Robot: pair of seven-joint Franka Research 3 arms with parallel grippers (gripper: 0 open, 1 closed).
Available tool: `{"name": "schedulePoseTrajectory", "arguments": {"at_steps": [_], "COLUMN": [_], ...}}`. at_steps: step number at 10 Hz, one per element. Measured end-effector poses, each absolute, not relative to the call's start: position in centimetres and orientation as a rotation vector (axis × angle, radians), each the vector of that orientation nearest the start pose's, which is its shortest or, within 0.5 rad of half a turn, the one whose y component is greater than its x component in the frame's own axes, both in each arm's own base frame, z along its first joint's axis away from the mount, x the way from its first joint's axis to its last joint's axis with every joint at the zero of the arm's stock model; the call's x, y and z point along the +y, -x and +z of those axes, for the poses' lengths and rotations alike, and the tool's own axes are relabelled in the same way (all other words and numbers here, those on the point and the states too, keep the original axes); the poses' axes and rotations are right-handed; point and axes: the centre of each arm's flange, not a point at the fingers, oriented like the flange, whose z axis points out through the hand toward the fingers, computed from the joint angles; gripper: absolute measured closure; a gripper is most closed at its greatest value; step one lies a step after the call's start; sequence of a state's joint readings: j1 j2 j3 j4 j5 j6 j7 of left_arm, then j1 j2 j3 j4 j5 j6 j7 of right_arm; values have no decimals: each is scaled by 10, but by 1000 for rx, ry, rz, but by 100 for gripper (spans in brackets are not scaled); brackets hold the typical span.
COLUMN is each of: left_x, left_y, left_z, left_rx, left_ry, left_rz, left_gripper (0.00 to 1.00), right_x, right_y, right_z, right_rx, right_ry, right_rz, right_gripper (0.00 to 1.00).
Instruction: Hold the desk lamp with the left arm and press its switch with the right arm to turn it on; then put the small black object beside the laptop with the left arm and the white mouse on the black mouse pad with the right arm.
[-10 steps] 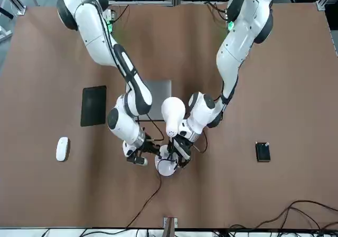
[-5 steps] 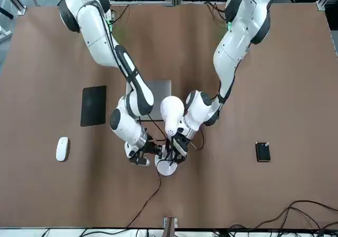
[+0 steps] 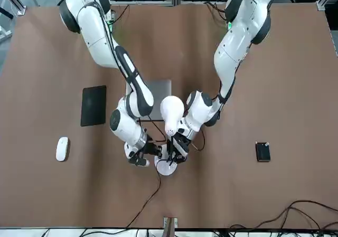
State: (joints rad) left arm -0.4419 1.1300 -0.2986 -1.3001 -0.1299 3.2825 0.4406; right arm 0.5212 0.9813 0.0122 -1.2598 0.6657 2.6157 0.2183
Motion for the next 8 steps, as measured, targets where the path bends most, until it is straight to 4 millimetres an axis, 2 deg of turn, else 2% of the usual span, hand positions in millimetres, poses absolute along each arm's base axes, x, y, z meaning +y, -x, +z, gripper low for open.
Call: {"name": "schedulePoseTrajectory", "arguments": {"at_steps": [3, 8], "left_x": [-447, -447], "left_y": [-634, -633], "left_z": [169, 168], "left_rx": [1161, 1158], "left_ry": [2953, 2950], "left_rz": [-1420, -1428], "left_gripper": [85, 85], "right_x": [380, 375], "right_y": [-680, -683], "right_z": [195, 195], "right_rx": [271, 260], "right_ry": [2580, 2594], "right_rz": [-230, -244], "right_gripper": [97, 97]}}
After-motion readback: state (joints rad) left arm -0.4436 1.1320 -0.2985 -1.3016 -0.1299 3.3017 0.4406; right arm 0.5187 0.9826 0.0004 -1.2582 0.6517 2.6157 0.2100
